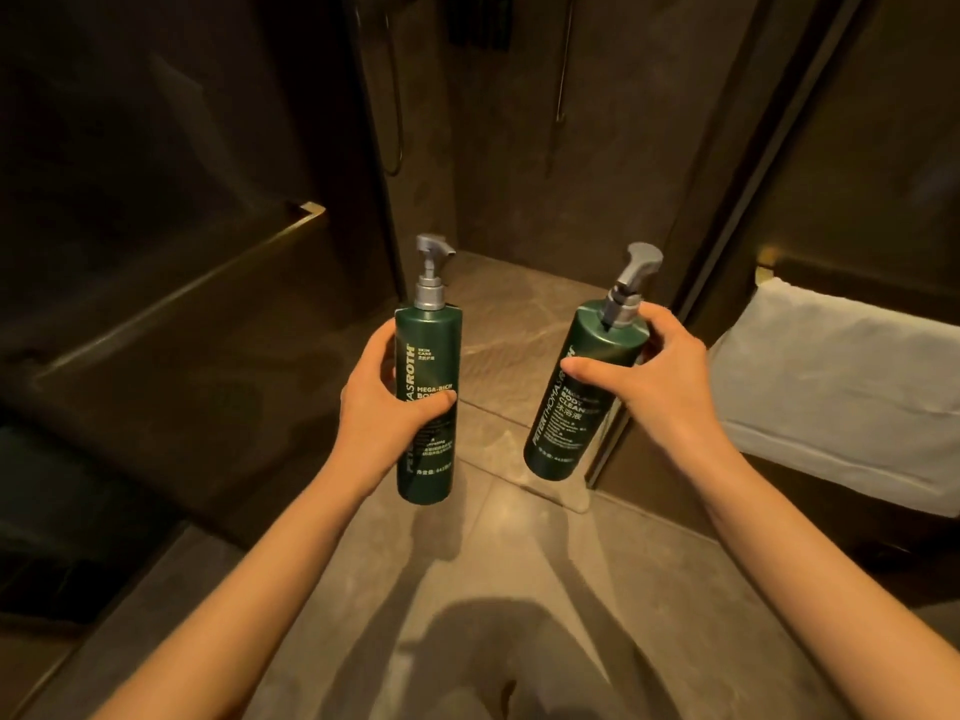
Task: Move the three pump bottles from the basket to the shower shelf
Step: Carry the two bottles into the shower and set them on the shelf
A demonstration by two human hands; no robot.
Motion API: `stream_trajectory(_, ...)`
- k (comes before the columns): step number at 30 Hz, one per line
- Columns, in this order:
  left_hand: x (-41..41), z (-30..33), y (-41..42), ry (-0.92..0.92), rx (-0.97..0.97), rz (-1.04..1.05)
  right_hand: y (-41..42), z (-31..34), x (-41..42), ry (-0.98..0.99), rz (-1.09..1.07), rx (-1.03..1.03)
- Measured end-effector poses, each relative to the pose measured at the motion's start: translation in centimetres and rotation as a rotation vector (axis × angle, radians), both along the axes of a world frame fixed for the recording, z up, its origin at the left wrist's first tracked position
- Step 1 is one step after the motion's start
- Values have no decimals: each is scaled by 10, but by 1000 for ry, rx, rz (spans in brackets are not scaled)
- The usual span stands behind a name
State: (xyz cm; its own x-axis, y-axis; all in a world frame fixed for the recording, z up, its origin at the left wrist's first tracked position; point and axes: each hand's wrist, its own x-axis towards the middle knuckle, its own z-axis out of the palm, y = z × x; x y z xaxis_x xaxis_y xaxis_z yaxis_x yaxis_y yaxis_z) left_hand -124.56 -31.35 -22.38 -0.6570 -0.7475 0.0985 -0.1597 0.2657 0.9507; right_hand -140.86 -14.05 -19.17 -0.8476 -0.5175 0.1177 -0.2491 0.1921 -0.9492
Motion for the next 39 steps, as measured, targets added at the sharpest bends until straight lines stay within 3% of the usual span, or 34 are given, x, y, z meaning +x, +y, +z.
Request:
stream_trajectory(6, -115, -20, -84, -6, 44, 28, -82, -19, -104, -38, 28, 10)
stream_trajectory(12, -234, 21, -169, 5, -80, 33, -168, 7, -223, -87, 20, -78)
stream_trajectory(20, -337, 13, -273, 14, 68, 140, -293, 4, -343, -86, 46, -82)
stream_trajectory(25, -410, 14, -359, 41, 21, 146, -385, -8, -417, -53, 28, -69)
stream_trajectory(32, -505, 55, -492, 69, -83, 200, -518, 33, -520, 14, 35, -153)
stream_trajectory(39, -584, 47, -564, 29, -61, 246, -598, 21, -600, -23, 90, -120)
